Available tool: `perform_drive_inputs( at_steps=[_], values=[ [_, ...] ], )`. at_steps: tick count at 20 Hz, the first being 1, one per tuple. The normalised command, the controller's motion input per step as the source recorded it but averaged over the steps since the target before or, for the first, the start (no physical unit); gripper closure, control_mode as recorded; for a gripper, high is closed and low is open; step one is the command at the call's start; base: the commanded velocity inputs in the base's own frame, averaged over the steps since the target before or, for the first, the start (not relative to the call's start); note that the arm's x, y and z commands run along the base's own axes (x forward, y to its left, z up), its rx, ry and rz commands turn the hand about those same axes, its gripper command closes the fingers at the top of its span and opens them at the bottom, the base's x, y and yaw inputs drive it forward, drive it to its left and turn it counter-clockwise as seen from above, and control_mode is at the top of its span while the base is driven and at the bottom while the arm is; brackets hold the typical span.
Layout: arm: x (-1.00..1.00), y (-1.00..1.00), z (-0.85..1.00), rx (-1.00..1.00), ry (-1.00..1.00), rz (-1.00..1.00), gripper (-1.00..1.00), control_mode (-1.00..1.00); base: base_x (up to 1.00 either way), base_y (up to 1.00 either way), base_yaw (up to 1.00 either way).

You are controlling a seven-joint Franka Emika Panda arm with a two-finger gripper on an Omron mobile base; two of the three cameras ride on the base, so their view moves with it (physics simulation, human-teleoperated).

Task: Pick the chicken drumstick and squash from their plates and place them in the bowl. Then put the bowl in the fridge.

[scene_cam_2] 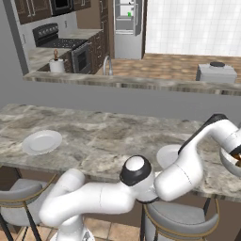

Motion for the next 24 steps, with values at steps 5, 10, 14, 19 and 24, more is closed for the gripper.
perform_drive_inputs(
  at_steps=[5, 10, 14, 19, 24],
  values=[
    [0.08, -0.05, 0.0, 0.03, 0.0, 0.08, 1.0, -1.0, 0.0, 0.0, 0.0],
    [0.11, -0.15, 0.02, 0.0, 0.02, 0.08, 1.0, -1.0, 0.0, 0.0, 0.0],
    [0.13, -0.21, 0.09, 0.0, 0.03, 0.07, 1.0, -1.0, 0.0, 0.0, 0.0],
    [0.11, -0.29, 0.11, 0.0, 0.05, 0.07, 1.0, -1.0, 0.0, 0.0, 0.0],
    [0.11, -0.32, 0.17, 0.0, 0.08, 0.07, -1.0, -1.0, 0.0, 0.0, 0.0]
  ],
)
